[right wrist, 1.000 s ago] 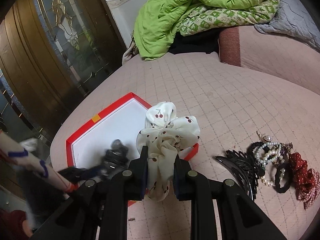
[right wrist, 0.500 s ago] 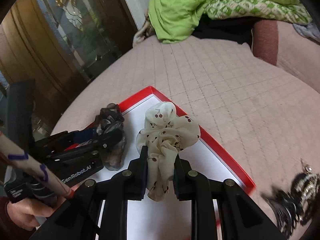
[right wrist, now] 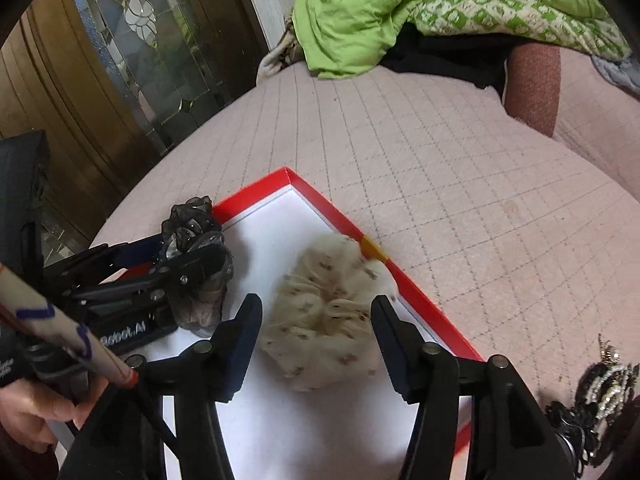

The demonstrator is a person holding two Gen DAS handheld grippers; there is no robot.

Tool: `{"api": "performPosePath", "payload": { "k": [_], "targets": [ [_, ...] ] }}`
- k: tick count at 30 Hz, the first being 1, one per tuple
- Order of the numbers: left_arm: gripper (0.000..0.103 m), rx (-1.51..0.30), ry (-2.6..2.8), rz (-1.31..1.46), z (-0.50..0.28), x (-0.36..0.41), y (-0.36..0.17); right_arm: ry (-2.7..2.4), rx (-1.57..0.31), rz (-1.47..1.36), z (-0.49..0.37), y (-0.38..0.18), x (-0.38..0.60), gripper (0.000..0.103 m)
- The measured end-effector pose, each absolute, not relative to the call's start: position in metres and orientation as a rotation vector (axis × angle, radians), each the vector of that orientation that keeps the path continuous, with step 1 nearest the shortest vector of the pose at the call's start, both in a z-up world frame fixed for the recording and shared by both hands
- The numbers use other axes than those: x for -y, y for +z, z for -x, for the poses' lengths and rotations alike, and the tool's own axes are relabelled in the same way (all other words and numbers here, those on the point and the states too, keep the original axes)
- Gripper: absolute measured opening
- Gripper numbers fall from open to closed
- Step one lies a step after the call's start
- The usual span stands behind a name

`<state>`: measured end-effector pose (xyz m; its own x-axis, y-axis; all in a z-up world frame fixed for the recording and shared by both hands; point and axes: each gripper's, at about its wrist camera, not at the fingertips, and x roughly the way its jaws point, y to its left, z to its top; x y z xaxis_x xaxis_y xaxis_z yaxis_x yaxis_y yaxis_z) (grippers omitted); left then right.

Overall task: Organize jewelry
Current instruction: 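Carry both scrunchies to the red-rimmed tray and release them inside, then move both tools back to the pile and grasp the red polka-dot scrunchie with the right tool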

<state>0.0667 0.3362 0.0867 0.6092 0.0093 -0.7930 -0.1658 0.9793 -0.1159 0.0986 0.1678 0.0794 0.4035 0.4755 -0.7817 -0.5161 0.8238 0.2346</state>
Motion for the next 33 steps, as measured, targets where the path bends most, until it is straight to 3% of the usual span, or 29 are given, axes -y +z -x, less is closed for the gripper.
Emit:
{"api": "performPosePath", "payload": {
  "k": [15,17,33],
  "targets": [
    [0.066,-0.841,0.068,0.204,-0.011,-0.307,0.124,0.611,-0.877,-0.079,-0.032,0.125,-0.076,0.061],
    [0.07,-0.824,0.099,0.246,0.006,-0.298,0.118,0.598,-0.884,-0.093,-0.024,0.124,-0.06,0.061],
    [0.071,-0.861,-0.159,0.095,0.044,-0.138,0.079,0.419,-0.866,-0.187,0.042,0.113,0.068,0.061]
  ]
}}
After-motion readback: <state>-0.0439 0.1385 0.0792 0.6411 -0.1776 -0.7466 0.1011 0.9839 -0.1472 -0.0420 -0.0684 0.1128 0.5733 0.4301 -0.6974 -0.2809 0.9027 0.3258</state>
